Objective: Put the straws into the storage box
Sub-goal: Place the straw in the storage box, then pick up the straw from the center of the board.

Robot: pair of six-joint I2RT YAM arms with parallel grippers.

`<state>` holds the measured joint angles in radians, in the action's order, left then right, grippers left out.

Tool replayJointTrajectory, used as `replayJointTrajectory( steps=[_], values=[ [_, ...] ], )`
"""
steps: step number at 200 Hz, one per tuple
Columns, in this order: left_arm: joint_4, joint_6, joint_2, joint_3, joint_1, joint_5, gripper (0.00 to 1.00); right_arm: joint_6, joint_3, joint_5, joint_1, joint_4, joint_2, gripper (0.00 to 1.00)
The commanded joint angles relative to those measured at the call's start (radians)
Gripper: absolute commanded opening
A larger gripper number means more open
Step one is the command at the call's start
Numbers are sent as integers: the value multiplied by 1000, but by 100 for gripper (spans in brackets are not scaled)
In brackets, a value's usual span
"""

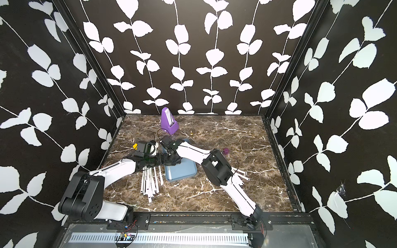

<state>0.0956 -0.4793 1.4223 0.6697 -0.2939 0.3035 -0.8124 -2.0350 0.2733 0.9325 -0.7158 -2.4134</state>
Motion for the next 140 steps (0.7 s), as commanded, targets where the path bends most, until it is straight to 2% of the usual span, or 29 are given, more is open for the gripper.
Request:
replayJointTrajectory(
  steps=[1, 35, 49, 65, 79, 108, 140],
  values=[
    [15, 9, -39, 0, -4, 8, 23, -3, -32, 0, 5, -14, 17, 20],
    [180, 61, -147, 47, -2, -93, 28, 10, 79, 15, -32, 11, 162, 31],
    [269, 85, -187, 75, -1, -145, 33, 17, 188, 31, -64, 44, 271, 34],
    [364, 111, -218, 104, 1, -193, 41, 48, 367, 16, -114, 44, 413, 33],
    [433, 134, -243, 126, 0, -217, 51, 107, 531, -58, -155, -4, 556, 28],
    [513, 139, -306, 136, -20, -262, 62, 281, 750, -347, -193, -249, 763, 19],
    [514, 96, -345, 138, -86, -267, 70, 362, 918, -415, -239, -334, 887, 17]
  ],
)
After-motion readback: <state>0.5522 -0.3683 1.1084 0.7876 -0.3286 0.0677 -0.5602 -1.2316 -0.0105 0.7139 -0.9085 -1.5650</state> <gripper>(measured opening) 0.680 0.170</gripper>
